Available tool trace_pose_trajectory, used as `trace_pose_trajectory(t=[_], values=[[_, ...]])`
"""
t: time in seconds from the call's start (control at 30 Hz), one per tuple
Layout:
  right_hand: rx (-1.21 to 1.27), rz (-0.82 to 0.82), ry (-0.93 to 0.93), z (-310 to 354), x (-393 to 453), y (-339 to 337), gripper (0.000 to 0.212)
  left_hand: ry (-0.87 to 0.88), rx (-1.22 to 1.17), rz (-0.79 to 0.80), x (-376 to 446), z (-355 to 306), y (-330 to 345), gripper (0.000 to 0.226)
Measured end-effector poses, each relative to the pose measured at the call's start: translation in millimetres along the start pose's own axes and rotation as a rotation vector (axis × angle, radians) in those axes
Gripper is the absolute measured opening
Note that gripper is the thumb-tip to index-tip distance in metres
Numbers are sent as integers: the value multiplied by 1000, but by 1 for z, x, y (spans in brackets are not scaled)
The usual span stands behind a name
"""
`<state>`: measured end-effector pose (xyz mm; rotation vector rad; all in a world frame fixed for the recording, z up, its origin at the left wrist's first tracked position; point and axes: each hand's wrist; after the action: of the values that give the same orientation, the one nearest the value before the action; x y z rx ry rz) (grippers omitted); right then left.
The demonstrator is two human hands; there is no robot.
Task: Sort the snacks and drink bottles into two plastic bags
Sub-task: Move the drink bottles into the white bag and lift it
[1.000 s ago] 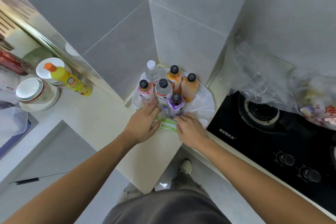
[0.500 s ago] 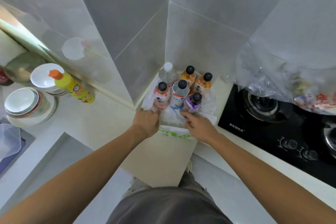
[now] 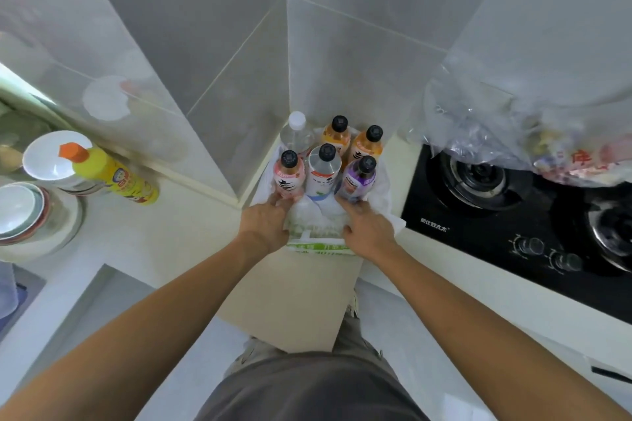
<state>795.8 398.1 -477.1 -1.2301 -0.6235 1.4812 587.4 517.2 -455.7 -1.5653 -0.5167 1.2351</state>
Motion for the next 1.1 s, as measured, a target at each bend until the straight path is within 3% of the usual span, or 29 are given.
trace_pose_trajectory(t=[0.27,0.4,0.5,0.6,0.7,0.77,0.83,0.97,1.1], values=[[10,5,-25,0,0,-3,83,-99,-22,-17,-4,8,0,89],[-213,-28,-167,-7,-15,-5,71,-122,-9,-5,-7,7,4,103],[-278,37,-113,-19,-21,-12,78,-152,3,14,-11,4,-1,106],[-300,59,-29,-30,-25,-22,78,-163,-31,26,-16,0,-9,95],[-393,74,-73,-35,-28,-29,67,-140,38,29,-20,-4,-14,61],[-374,96,-139,-35,-30,-30,83,-92,95,14,-25,-9,-11,57],[-339,133,-210,-34,-31,-26,97,-52,148,23,-31,-13,-3,66],[-317,225,-232,-31,-36,-27,70,-84,247,61,-41,-16,11,76],[-288,10,-304,-31,-39,-30,48,-94,168,-81,-50,-19,9,59]])
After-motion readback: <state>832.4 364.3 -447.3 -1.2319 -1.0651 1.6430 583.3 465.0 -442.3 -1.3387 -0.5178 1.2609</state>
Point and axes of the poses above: each hand's wrist, its own x-axis towards the middle knuckle, its own y-axis out of the palm, z = x × y, and after that the axes turned 12 degrees about -y, right-handed
